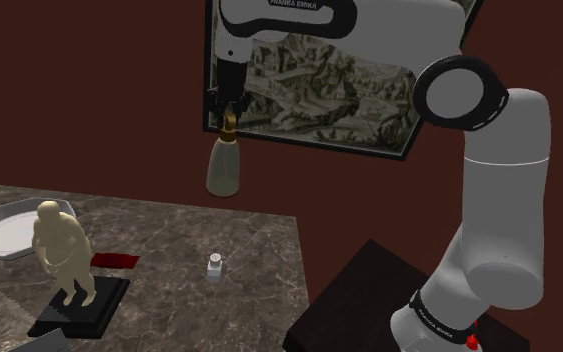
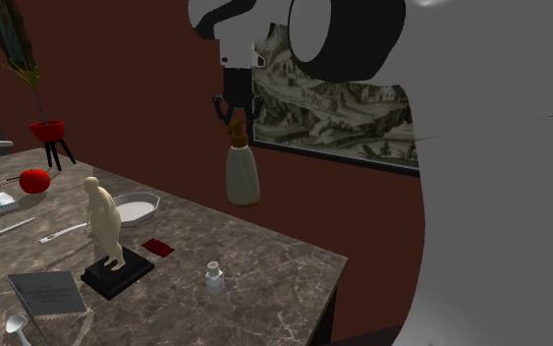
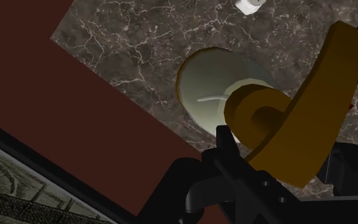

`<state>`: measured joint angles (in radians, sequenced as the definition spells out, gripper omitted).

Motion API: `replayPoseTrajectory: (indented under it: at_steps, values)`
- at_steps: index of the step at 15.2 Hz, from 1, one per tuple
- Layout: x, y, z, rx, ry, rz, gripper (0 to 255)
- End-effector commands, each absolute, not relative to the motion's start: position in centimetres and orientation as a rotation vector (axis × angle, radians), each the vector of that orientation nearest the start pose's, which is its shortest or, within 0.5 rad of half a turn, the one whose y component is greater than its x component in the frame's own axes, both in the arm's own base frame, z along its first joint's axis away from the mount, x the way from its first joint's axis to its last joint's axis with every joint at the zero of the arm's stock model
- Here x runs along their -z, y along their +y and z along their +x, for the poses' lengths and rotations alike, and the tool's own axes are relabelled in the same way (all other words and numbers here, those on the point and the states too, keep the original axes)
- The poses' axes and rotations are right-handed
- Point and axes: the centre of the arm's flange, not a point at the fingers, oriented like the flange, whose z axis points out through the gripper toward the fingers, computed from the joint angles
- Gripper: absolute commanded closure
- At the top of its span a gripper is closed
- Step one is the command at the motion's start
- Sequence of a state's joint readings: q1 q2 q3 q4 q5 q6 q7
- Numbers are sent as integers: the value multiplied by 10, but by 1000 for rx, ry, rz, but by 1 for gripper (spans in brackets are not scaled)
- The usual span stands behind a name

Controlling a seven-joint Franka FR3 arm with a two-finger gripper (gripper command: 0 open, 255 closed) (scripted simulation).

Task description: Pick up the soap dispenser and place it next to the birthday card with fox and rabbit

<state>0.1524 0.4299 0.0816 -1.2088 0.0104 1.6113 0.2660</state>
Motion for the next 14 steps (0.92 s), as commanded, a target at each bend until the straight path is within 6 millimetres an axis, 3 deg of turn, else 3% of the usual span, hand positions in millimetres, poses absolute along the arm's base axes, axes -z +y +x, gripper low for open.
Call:
replayPoseTrajectory:
  at_steps: [1, 14]
  values:
    - [-531, 168, 645, -56, 63, -3104, 255]
    - [-531, 304, 540, -56, 63, -3104, 255]
